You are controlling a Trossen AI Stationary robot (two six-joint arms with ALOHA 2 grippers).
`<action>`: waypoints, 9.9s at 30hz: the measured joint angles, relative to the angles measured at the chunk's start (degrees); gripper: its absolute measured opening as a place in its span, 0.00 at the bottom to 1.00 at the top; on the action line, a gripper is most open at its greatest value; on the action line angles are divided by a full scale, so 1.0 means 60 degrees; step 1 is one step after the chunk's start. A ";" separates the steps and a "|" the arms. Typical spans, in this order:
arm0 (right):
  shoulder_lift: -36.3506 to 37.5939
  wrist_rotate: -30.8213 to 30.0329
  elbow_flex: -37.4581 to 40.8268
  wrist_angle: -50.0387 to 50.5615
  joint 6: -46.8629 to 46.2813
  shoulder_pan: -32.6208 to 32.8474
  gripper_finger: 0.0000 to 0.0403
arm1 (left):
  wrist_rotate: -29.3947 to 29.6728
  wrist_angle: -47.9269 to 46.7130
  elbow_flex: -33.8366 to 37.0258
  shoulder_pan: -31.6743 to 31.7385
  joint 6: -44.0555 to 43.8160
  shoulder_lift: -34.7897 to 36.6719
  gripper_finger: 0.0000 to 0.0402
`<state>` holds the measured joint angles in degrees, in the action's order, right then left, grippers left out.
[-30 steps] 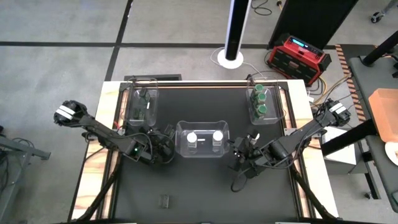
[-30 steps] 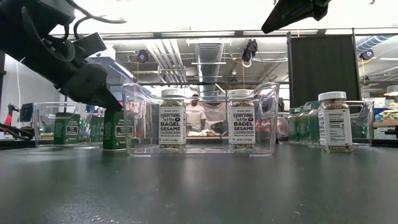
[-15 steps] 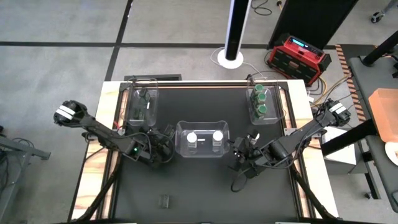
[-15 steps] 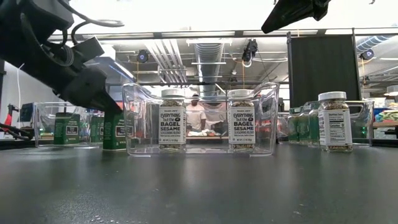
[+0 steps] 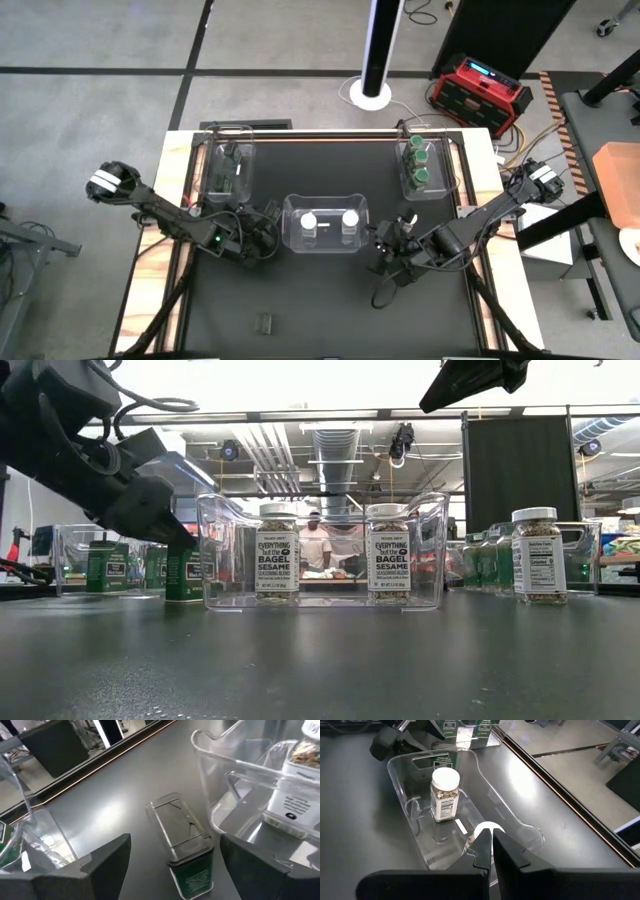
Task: Sort spices by type
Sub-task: Put the black seasoning can into the top left transparent bin
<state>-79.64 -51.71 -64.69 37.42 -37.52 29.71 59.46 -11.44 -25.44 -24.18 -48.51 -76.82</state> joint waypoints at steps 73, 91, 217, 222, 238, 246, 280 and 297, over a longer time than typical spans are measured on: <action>0.0004 -0.0077 0.0000 -0.0074 0.0075 0.0000 0.02 | -0.0122 0.2746 0.1105 0.0273 0.1653 0.0004 0.62; 0.0006 -0.0141 -0.0004 -0.0074 0.0076 0.0000 0.02 | -0.0400 0.3065 0.1119 0.0284 0.1752 0.0004 0.38; -0.2060 0.5189 0.0188 -1.3896 0.9391 -0.3015 0.73 | -1.1996 0.9998 0.0449 0.4463 0.9265 0.4703 0.31; -0.2161 0.5925 0.0021 -1.3866 0.8865 -0.3383 0.70 | -1.2000 1.0920 0.0449 0.4408 0.9315 0.4083 0.31; -0.2284 0.6213 -0.0076 -1.3822 0.8840 -0.3585 0.32 | -1.1970 1.1796 0.0442 0.4404 0.9285 0.3426 0.33; -0.2071 0.6091 -0.0076 -1.2836 0.9004 -0.3585 0.32 | -1.1194 1.0059 0.0438 0.4403 0.8830 0.3972 0.50; -0.1756 0.5708 -0.0714 -0.9218 0.8597 -0.3588 0.32 | -1.0843 0.2641 -0.3191 0.4386 1.1191 0.2750 0.41; -0.1051 0.3679 -0.0692 -0.7634 0.7556 -0.3585 0.78 | -0.7425 -0.1958 -0.5277 0.4408 1.0359 0.3151 0.31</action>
<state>-85.94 -29.64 -68.84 -8.39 7.82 8.21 14.91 -23.19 -57.10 2.26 13.64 -57.91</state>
